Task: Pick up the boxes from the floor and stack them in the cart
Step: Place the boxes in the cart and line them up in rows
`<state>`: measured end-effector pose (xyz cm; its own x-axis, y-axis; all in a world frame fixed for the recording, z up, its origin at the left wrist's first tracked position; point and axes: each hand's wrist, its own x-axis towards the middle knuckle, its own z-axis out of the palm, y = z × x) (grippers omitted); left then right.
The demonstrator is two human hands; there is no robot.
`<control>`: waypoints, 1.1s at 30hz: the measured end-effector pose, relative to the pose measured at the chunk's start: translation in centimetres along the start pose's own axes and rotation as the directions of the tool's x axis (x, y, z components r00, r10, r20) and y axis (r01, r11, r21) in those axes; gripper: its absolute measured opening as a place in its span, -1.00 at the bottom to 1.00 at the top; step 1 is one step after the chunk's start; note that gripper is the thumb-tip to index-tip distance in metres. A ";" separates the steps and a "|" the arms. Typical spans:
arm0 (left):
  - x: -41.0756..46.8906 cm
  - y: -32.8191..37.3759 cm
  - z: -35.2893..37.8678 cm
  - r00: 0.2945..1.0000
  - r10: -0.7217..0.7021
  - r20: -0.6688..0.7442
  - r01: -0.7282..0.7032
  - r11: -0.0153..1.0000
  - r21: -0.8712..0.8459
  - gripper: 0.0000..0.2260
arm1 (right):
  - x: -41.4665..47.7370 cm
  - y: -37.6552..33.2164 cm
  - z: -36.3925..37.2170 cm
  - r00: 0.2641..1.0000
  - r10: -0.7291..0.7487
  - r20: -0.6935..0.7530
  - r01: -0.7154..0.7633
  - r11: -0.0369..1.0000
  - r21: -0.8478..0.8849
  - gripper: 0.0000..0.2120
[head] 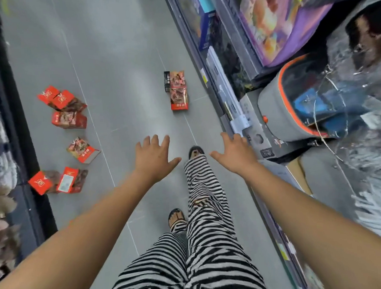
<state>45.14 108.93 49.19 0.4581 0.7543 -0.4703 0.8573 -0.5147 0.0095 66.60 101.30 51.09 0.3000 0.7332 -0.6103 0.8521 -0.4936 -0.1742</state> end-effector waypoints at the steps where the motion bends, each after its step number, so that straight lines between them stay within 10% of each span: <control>1: 2.5 -0.6 -0.1 1.000 -0.015 0.008 0.015 1.000 -0.004 -0.31 | 2.4 -0.2 -0.5 1.000 0.000 0.010 0.000 1.000 0.001 -0.30; 18: 45.8 -10.5 17.5 0.998 -0.059 0.003 0.059 0.995 -0.082 -0.24 | 48.2 -0.3 9.8 0.997 0.050 0.053 -0.063 0.959 0.277 -0.08; 28: 69.7 -17.3 32.1 0.978 0.107 -0.178 -0.158 0.938 -0.307 0.11 | 70.3 -1.1 23.3 0.994 -0.079 -0.082 0.114 0.681 0.723 0.20; 33: 74.7 -17.5 33.2 0.856 0.258 -0.448 -0.496 0.653 -0.572 0.16 | 73.4 -1.4 25.7 0.966 -0.176 -0.188 0.248 0.429 0.869 0.03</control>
<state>56.54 160.73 -15.42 0.7185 0.6955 -0.0052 0.4674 -0.4773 0.7441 76.38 143.75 -13.30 0.2202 0.8835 -0.4134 0.0672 -0.4366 -0.8972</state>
